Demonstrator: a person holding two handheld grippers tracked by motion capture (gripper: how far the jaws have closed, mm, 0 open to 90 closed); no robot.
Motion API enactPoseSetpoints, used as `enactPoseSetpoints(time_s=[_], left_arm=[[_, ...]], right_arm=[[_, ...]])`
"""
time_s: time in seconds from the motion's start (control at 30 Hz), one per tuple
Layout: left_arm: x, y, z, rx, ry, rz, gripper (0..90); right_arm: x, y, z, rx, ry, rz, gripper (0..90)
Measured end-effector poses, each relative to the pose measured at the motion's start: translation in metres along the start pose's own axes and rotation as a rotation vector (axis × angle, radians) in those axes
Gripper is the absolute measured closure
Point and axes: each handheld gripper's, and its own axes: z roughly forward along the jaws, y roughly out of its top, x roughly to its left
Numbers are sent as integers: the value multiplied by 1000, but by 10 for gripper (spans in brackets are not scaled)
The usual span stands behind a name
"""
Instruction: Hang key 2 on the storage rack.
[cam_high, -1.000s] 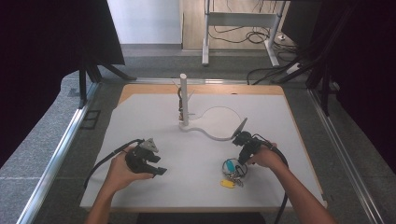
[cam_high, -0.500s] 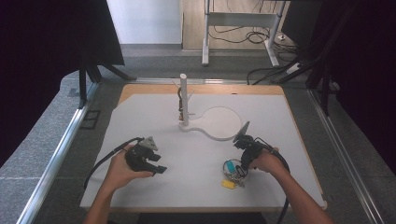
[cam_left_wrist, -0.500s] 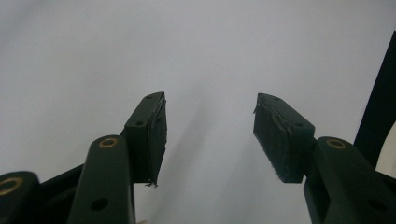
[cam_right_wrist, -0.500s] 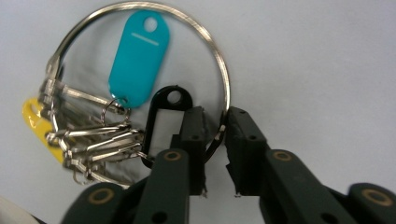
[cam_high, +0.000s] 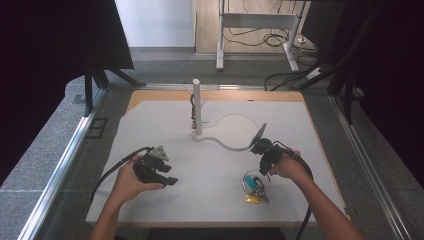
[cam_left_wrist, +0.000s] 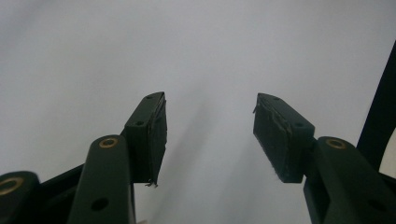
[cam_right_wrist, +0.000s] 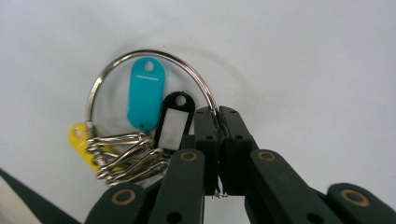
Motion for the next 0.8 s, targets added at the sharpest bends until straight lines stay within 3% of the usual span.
enactPoseSetpoints(time_s=[0.1,0.43,0.8], left_arm=[[-1,-1,-1,-3,0,-5,451],[0,-2,-3,-4,0,1,452],[1,-2,-6,-15,1,3,452]], right_arm=[[-2,3,-16,-5,-5,-24,872],[-4,11,-59,-29,-28,-37,871],[-1,22,-86,-39,-61,-62,871]])
